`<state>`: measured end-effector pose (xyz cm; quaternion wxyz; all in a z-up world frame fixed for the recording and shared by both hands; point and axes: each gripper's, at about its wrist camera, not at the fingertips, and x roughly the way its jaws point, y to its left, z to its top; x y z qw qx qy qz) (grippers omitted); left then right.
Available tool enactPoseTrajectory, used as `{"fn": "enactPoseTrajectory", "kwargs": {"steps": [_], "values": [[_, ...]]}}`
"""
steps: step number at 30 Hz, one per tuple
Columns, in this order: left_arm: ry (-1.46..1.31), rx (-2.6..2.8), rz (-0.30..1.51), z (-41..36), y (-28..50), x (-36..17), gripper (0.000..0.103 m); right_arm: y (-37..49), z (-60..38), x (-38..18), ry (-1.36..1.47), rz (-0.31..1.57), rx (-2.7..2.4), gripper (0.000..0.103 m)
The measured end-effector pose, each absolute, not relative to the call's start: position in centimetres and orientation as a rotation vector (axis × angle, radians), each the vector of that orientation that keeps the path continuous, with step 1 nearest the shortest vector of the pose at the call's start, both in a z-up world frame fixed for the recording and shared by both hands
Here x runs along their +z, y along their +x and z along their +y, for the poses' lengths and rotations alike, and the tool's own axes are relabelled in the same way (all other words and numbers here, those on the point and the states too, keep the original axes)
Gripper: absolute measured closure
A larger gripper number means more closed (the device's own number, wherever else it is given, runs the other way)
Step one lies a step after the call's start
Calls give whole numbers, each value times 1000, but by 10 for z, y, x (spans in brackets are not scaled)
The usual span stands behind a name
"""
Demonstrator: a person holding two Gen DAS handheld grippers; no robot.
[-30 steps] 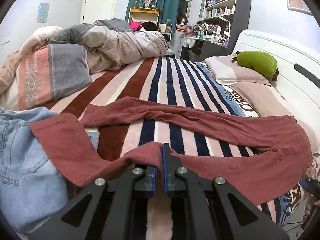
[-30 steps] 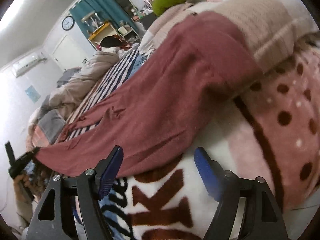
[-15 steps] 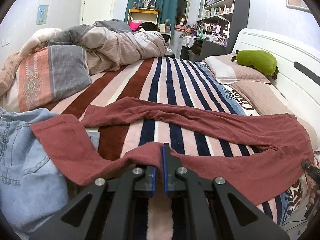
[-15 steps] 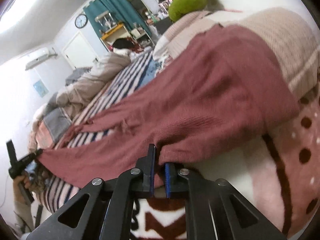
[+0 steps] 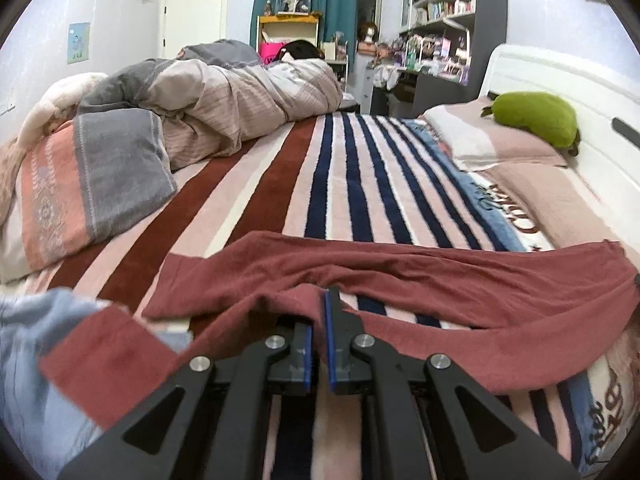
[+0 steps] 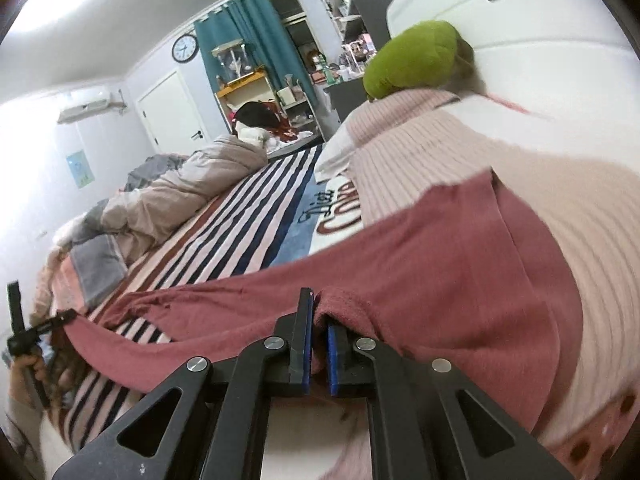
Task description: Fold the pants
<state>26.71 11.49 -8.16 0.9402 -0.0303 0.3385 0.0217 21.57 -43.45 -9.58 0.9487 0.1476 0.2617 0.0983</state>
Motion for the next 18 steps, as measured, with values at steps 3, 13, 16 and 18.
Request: {"fn": "enactPoseTrajectory", "kwargs": {"steps": [3, 13, 16, 18], "values": [[-55, 47, 716, 113, 294, -90, 99, 238, -430, -91, 248, 536, 195, 102], [-16, 98, 713, 101, 369, -108, 82, 297, -419, -86, 128, 542, 120, 101], [17, 119, 688, 96, 379, -109, 8, 309, -413, -93, 98, 589, 119, 87], [46, 101, 663, 93, 376, -104, 8, 312, -410, -96, 78, 627, 138, 57]]}}
